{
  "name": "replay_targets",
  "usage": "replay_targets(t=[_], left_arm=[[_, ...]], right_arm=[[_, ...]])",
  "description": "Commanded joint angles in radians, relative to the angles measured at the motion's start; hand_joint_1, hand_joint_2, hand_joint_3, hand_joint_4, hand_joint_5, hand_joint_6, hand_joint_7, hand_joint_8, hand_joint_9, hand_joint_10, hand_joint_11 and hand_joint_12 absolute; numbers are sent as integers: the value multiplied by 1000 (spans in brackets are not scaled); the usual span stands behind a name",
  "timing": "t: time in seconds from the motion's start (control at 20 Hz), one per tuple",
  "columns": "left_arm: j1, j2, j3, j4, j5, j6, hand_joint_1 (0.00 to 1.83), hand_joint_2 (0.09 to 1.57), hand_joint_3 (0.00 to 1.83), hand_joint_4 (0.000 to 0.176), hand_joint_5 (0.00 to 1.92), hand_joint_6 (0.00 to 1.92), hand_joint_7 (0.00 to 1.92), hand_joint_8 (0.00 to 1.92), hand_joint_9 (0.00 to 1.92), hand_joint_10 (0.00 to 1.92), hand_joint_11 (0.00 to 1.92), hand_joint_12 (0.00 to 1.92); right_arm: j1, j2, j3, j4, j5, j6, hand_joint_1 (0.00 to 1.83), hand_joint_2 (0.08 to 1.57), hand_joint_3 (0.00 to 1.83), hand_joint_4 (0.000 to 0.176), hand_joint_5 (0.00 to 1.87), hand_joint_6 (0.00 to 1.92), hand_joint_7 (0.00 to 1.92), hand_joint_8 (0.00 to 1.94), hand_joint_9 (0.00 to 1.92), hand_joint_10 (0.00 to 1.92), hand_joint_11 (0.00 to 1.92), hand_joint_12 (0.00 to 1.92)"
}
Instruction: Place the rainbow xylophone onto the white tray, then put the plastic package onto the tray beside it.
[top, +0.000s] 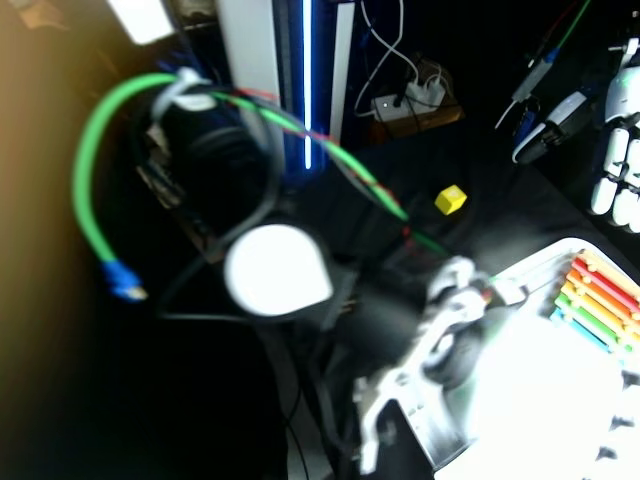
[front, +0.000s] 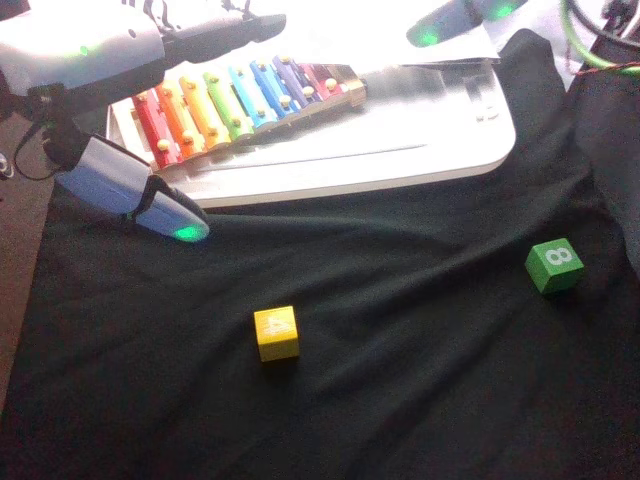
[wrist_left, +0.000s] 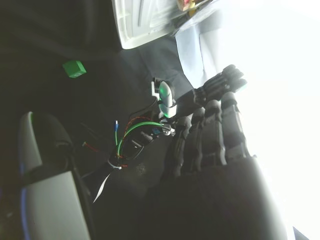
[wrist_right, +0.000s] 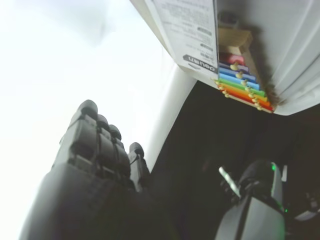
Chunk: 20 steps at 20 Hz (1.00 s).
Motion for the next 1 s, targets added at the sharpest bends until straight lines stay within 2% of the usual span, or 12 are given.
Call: replay_targets(t=[0.0, 0.1, 0.2, 0.25, 0.4, 0.5, 0.55, 0.65, 0.7, 0.75, 0.85, 0.95], left_arm=[[-11, -2, 3, -42, -87, -1, 904, 732, 0, 0, 0, 0, 0, 0, 0, 0, 0, 0], [-9, -2, 6, -51, -86, -1, 895, 735, 0, 0, 0, 0, 0, 0, 0, 0, 0, 0], [-10, 5, 10, -74, -93, 0, 851, 726, 0, 0, 0, 0, 0, 0, 0, 0, 0, 0], [-9, 6, 10, -78, -95, 1, 843, 700, 0, 0, 0, 0, 0, 0, 0, 0, 0, 0], [-2, 25, 2, -192, -139, 95, 794, 683, 0, 0, 0, 0, 0, 0, 0, 0, 0, 0], [3, 32, 1, -272, -183, 141, 771, 718, 0, 0, 0, 0, 0, 0, 0, 0, 0, 0], [24, 40, -1, -333, -235, 170, 854, 710, 0, 0, 0, 0, 0, 0, 0, 0, 0, 0], [63, 59, -16, -413, -310, 203, 855, 707, 0, 0, 0, 0, 0, 0, 0, 0, 0, 0], [91, 75, -31, -458, -362, 226, 877, 721, 0, 0, 0, 0, 0, 0, 0, 0, 0, 0], [125, 96, -51, -512, -427, 245, 827, 732, 0, 0, 0, 0, 5, 2, 3, 1, 0, 0], [169, 121, -72, -564, -512, 252, 763, 722, 0, 0, 0, 0, 31, 10, 10, 3, 11, 6], [240, 159, -111, -635, -638, 280, 797, 727, 0, 0, 0, 0, 23, 6, 1, 0, 1, 0]], right_arm=[[6, 3, -10, 59, 101, 7, 606, 609, 0, 176, 0, 0, 0, 0, 0, 0, 0, 0], [6, 24, -35, 68, 129, 7, 563, 616, 0, 176, 0, 0, 0, 0, 0, 0, 0, 0], [6, 55, -70, 82, 181, 7, 542, 628, 3, 176, 0, 0, 0, 0, 0, 0, 140, 68], [6, 59, -74, 84, 190, 7, 541, 606, 0, 176, 0, 0, 0, 0, 0, 0, 56, 36], [1, 132, -167, 106, 271, 7, 553, 610, 0, 176, 0, 0, 0, 0, 0, 0, 32, 30], [-14, 179, -229, 165, 304, -33, 598, 647, 9, 176, 0, 0, 0, 0, 0, 0, 98, 65], [-38, 206, -268, 222, 326, -82, 647, 615, 0, 176, 0, 0, 0, 0, 0, 0, 127, 81], [-72, 239, -313, 290, 369, -135, 669, 547, 0, 176, 0, 0, 0, 0, 0, 0, 92, 90], [-91, 268, -347, 335, 404, -169, 654, 500, 0, 176, 0, 0, 0, 0, 0, 0, 38, 262], [-112, 306, -396, 373, 453, -200, 709, 508, 0, 176, 0, 0, 0, 0, 0, 0, 1, 128], [-133, 337, -437, 398, 515, -204, 755, 546, 5, 176, 0, 0, 0, 0, 0, 0, 2, 51], [-177, 360, -479, 469, 601, -245, 757, 538, 0, 176, 0, 0, 0, 0, 0, 0, 1, 38]])
